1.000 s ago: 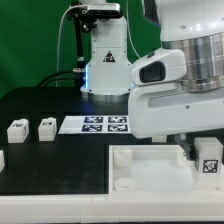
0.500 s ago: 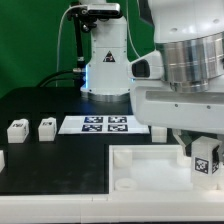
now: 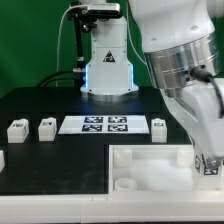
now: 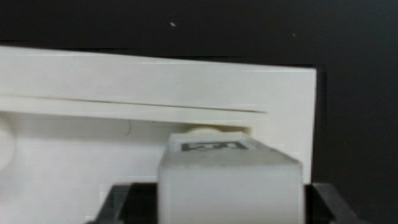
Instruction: Assemble one leg
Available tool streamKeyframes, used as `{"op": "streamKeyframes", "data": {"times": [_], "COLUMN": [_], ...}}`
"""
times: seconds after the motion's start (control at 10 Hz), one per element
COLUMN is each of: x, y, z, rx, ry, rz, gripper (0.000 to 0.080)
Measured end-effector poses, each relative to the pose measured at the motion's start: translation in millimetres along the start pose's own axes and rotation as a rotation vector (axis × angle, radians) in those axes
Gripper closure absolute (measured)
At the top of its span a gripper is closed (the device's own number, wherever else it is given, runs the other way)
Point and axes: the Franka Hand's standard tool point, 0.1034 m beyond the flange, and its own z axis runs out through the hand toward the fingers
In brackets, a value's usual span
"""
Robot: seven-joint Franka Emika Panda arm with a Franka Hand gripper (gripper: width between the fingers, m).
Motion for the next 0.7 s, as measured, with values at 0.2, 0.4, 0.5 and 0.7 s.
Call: {"op": "streamKeyframes", "data": {"times": [0.2, 0.4, 0.5, 0.7], "x": [-1.6, -7.9, -8.2, -6.7], "y": [1.2, 3.3, 3.4, 3.1], "z": [1.0, 3.5, 3.6, 3.4], "rx": [-0.006, -0.022, -0.034, -0.038], "ry": [0.003, 0.026, 0.049, 0.046], "rz": [-0.072, -0.271, -0.418, -0.62], "gripper": [0.0456, 0.0282, 0.0168, 0.0155]}}
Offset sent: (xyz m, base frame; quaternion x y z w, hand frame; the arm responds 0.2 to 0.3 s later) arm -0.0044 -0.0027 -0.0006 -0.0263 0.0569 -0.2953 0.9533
